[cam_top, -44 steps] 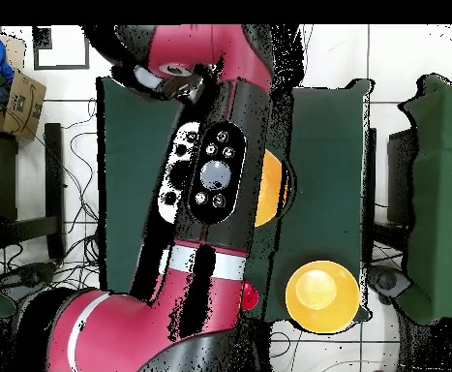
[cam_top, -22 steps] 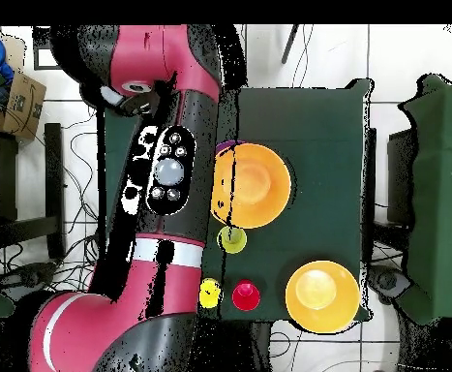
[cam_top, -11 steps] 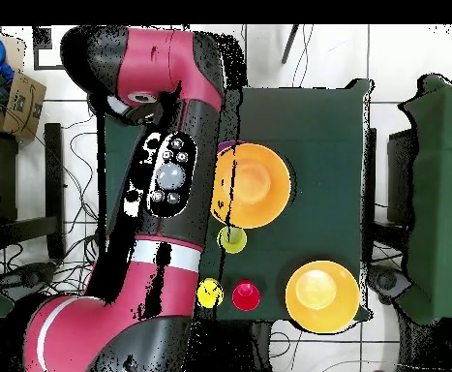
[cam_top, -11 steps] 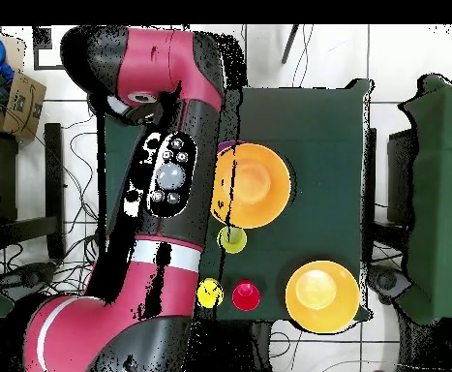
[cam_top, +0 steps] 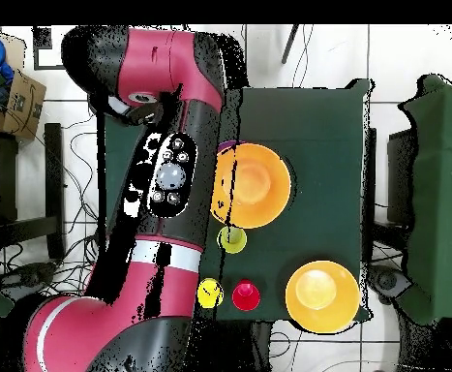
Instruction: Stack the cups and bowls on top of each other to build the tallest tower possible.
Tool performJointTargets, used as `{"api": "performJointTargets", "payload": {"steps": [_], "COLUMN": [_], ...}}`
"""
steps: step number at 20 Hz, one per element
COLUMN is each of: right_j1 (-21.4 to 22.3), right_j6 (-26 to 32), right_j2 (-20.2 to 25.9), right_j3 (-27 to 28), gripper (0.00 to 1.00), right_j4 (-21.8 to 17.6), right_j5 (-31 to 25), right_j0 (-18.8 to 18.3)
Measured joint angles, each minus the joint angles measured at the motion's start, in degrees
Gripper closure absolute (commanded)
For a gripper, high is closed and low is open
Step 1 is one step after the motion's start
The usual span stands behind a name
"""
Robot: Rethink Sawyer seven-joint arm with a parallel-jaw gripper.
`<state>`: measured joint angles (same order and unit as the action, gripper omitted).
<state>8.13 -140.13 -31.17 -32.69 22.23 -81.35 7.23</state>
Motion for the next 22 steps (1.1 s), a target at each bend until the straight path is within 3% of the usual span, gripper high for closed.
{"api": "performJointTargets", "payload": {"steps": [13, 22], "right_j1": [0.1, 2.1], "right_j6": [0.0, 0.0], "right_j2": [0.0, 0.0], "right_j3": [-0.3, -3.8], "gripper": [0.00, 0.00], "right_j4": [0.0, -0.1], "right_j5": [2.1, 8.4], "right_j0": [0.0, -0.1]}}
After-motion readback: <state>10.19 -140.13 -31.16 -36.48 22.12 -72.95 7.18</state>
